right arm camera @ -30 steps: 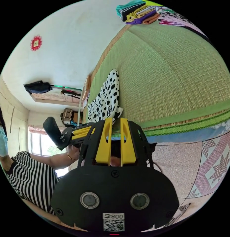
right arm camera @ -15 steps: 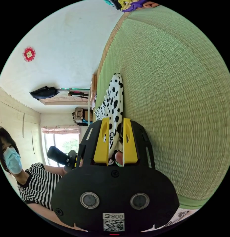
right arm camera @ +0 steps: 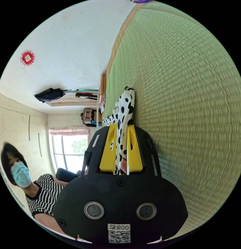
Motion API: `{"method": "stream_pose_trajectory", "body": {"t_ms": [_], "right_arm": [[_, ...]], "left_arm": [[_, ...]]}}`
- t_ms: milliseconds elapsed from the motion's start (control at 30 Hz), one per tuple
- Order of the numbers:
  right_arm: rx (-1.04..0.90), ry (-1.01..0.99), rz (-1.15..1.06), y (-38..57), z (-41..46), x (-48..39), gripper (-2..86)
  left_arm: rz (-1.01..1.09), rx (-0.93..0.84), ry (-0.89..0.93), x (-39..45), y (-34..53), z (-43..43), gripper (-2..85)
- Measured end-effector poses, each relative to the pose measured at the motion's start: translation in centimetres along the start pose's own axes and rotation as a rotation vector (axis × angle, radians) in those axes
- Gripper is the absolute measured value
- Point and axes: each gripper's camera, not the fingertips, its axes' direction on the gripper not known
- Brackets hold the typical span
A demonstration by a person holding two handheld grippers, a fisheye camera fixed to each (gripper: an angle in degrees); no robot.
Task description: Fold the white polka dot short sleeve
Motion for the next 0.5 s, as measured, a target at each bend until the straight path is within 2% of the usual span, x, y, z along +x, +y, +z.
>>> {"method": "stream_pose_trajectory", "body": {"t_ms": [167,500], "right_arm": [[-0.003,-0.025,0.002,-1.0,-0.7,-0.1,6.9],[0.038,0.065,-0.009,-0.8,-2.8,-2.1,7.3]], "left_arm": [[-0.021,0.035,0.014,-1.1,0.5,-0.6,1.3],[-0.039,0.078,0.053,-2.9,2.0,-0.7,1.2]]}}
